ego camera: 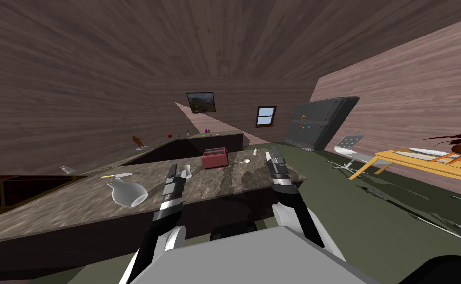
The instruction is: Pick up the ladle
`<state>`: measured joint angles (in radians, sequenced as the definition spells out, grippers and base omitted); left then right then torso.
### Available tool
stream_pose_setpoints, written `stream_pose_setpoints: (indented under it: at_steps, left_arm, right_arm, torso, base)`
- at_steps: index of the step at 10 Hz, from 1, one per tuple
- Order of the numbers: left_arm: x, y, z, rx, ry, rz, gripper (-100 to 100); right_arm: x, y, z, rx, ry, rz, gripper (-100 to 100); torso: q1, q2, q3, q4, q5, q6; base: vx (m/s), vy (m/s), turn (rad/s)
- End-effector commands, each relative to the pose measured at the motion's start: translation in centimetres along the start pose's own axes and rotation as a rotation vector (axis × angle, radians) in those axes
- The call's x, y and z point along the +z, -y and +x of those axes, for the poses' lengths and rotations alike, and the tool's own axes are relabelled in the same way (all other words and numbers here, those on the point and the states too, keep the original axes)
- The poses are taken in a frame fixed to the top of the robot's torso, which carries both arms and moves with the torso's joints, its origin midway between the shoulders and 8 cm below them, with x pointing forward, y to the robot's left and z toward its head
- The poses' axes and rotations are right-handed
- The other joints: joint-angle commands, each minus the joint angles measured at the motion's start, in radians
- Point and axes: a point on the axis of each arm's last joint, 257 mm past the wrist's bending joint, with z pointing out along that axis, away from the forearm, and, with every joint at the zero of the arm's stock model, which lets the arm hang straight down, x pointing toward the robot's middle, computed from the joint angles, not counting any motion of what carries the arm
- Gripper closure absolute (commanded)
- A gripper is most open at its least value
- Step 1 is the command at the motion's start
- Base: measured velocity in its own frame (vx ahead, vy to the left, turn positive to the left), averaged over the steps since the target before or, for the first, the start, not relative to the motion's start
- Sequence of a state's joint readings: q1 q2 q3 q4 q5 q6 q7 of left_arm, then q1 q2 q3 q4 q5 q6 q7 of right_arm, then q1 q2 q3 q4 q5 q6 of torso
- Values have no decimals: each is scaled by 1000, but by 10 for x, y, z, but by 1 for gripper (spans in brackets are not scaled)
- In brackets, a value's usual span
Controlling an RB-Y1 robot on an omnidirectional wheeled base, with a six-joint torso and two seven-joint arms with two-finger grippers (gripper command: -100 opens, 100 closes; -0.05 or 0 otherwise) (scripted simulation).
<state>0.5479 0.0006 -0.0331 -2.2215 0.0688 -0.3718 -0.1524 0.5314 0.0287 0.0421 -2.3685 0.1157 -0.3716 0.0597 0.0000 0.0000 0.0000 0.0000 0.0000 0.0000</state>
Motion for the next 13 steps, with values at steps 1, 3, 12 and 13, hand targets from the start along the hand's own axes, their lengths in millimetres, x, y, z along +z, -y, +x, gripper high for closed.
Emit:
stream_pose_setpoints:
  at_steps: [1,3,12,13]
  left_arm:
    - [0,0,0,0,0,0,0]
    - [0,0,0,0,0,0,0]
    - [0,0,0,0,0,0,0]
    - [0,0,0,0,0,0,0]
  right_arm:
    - [-1,1,4,-17,-30,0,-100]
    - [-6,6,10,-47,-84,5,-100]
    - [-40,47,30,-168,-309,83,-100]
    - [-41,47,30,-171,-317,82,-100]
  torso:
    - [0,0,0,0,0,0]
    - [-4,4,2,1,-1,0]
    - [-5,5,3,1,-1,0]
    - [-6,4,2,1,-1,0]
  base:
    - [-27,-28,3]
    - [-91,-89,20]
    - [-98,-102,74]
    - [-61,-76,64]
